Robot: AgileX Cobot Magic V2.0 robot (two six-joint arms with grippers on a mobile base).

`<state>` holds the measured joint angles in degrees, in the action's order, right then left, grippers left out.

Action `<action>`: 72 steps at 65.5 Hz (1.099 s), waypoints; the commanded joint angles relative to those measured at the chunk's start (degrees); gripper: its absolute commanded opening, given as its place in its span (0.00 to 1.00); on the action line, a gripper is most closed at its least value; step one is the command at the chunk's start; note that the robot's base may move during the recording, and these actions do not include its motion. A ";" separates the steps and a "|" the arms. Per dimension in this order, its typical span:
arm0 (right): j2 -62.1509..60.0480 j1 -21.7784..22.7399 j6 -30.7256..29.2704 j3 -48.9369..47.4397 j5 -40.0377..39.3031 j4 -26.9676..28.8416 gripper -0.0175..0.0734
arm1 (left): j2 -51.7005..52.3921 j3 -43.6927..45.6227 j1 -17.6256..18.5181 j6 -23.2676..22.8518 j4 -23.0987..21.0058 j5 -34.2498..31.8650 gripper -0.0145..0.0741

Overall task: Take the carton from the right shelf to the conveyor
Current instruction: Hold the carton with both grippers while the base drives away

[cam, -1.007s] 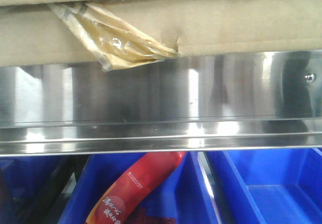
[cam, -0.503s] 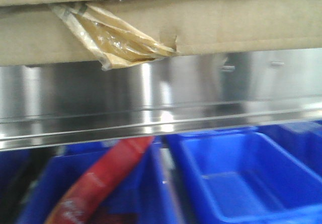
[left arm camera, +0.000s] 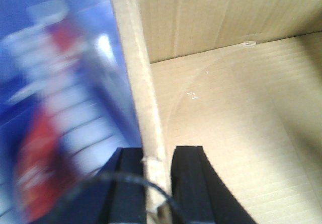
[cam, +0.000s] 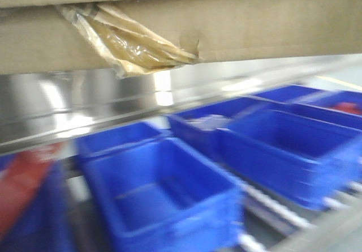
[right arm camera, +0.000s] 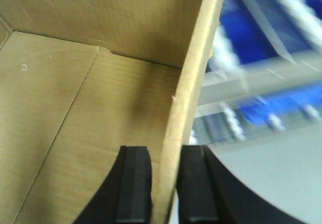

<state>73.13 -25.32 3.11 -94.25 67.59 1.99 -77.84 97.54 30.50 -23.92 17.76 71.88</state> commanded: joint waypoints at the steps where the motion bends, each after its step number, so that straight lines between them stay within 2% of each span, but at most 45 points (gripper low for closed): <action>1: -0.48 -0.02 -0.55 -0.31 -3.52 0.71 0.13 | 0.70 0.12 0.86 0.75 -2.10 -1.92 0.15; 72: -0.48 -0.02 -0.55 -0.31 -3.64 0.71 0.13 | 0.70 0.12 0.86 0.75 -1.98 -1.92 0.15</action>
<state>73.13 -25.32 3.03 -94.25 67.16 1.89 -77.84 97.54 30.61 -23.92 17.98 71.55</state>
